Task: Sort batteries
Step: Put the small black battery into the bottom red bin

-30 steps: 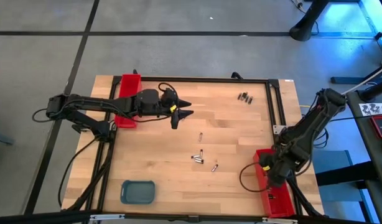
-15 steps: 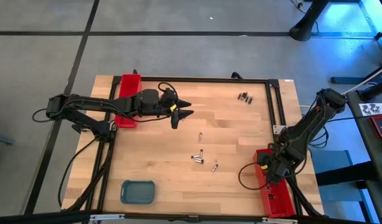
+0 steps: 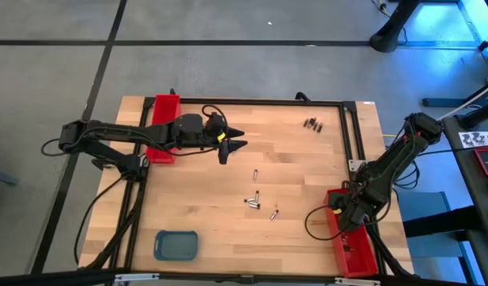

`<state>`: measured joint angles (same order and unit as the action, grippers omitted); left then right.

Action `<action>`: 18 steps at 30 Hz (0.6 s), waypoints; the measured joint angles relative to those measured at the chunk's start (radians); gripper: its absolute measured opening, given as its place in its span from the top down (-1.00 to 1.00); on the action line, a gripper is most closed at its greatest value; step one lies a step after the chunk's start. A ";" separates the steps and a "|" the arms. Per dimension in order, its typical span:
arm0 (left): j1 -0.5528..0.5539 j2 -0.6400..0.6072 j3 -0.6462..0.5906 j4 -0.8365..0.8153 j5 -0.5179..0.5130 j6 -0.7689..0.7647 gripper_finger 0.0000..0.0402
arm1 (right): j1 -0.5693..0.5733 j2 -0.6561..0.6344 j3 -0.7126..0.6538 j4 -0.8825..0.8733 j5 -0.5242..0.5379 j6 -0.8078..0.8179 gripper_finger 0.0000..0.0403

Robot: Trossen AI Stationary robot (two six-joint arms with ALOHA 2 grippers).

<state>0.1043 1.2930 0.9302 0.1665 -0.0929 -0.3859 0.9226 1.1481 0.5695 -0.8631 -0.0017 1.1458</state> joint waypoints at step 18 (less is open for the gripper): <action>0.000 0.000 0.000 0.001 0.000 0.000 -0.01 | 0.000 0.002 0.031 0.008 -0.038 -0.001 0.61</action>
<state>0.1043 1.2930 0.9302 0.1673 -0.0929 -0.3859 0.9226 1.1503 0.6006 -0.8550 -0.0397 1.1447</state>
